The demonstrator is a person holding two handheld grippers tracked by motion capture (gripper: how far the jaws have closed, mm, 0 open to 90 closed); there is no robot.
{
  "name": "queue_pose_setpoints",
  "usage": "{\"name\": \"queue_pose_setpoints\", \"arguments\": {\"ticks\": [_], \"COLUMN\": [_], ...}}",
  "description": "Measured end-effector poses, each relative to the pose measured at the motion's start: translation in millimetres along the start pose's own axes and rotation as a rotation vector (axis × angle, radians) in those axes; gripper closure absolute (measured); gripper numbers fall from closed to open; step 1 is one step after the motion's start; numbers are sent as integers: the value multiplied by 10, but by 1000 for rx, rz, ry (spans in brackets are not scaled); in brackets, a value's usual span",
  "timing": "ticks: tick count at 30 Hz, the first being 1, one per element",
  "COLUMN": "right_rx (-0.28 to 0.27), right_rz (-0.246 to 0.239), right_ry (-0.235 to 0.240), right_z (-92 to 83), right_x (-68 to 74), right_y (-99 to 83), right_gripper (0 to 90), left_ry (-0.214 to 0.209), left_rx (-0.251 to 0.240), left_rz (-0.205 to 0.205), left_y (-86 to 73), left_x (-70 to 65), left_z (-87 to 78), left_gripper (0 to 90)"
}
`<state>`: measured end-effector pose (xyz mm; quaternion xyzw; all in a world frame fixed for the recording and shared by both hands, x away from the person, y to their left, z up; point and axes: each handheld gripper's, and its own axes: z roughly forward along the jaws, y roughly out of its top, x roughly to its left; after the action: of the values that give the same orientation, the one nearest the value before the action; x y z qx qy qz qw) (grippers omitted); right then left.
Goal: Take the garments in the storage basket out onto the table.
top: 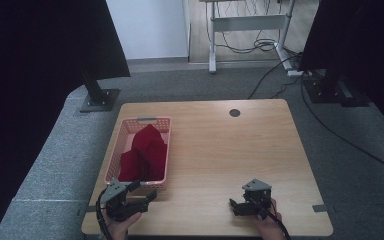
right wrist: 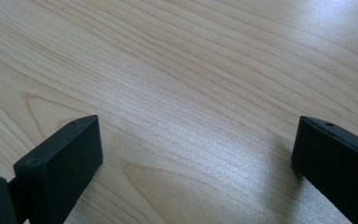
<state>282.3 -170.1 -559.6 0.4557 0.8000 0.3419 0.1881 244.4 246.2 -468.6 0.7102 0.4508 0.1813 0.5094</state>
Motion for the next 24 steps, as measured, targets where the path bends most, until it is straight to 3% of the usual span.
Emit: {"name": "queue_pose_setpoints", "arguments": {"ticks": [21, 24], "right_rx": [0, 0], "right_rz": [-1, 0], "right_ry": [0, 0], "right_z": [0, 0], "right_x": [0, 0], "right_y": [0, 0], "right_gripper": [15, 15], "left_ry": [34, 35], "left_rx": [-53, -79], "left_rz": [-17, -18], "left_y": [95, 133], "left_x": [52, 54], "left_z": [-40, -68], "left_gripper": [214, 222]}}
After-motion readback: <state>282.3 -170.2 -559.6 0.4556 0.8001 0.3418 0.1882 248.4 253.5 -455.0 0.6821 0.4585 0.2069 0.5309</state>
